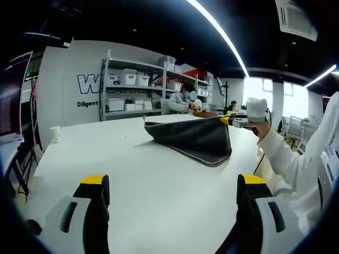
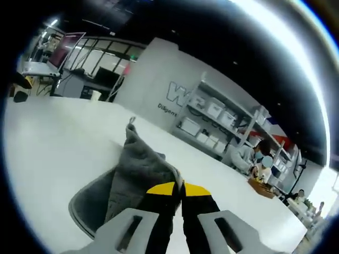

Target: Open the folded towel by lifting each exposed corner and separating the folded layers until the towel lies flat within the target outline without major curled edges

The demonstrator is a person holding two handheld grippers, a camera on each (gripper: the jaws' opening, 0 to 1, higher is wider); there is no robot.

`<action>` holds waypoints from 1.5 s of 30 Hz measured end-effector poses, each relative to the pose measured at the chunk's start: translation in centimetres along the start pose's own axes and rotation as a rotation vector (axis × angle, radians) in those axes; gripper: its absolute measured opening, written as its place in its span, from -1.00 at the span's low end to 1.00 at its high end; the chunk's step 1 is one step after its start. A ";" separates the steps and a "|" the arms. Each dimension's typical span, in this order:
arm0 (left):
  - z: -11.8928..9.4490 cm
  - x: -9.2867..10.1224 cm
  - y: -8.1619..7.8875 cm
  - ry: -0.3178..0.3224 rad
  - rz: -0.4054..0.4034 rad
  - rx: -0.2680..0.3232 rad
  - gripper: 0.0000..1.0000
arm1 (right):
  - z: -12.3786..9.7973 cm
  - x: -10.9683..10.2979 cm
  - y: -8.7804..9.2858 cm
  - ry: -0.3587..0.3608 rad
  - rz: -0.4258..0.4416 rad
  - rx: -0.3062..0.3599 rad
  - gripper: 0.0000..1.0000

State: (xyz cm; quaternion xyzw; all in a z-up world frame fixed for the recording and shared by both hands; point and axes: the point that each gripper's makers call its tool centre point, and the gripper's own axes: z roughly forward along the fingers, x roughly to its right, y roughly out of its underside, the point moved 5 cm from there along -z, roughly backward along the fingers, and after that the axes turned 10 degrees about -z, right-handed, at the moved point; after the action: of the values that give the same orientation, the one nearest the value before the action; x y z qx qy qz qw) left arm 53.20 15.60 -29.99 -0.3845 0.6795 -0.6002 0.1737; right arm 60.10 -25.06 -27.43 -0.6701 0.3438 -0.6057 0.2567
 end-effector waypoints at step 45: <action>0.3 0.2 0.5 0.003 -0.005 -0.014 0.98 | -0.5 5.8 5.6 0.160 0.035 -0.143 -1.00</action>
State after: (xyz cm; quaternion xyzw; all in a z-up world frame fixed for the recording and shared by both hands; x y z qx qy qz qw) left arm 53.09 15.22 -30.52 -0.3864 0.6830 -0.5965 0.1685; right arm 58.97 -33.11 -27.94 -0.6301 0.4174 -0.6264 0.1905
